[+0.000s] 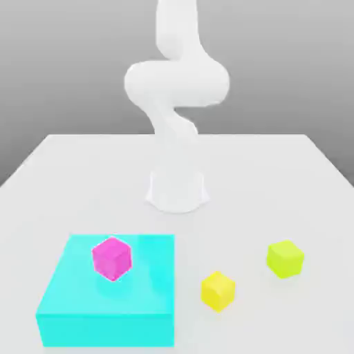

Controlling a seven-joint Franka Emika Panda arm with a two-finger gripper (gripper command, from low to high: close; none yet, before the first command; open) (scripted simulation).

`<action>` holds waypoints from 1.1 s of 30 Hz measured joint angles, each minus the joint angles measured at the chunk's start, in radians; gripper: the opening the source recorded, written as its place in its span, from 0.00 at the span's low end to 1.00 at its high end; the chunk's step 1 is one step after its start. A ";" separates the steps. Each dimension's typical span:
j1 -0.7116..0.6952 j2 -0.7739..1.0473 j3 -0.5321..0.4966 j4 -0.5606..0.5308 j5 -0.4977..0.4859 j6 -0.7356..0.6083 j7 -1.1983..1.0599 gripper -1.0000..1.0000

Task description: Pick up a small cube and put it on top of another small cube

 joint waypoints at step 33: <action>-0.316 0.818 0.468 -0.433 -0.148 0.512 1.018 0.50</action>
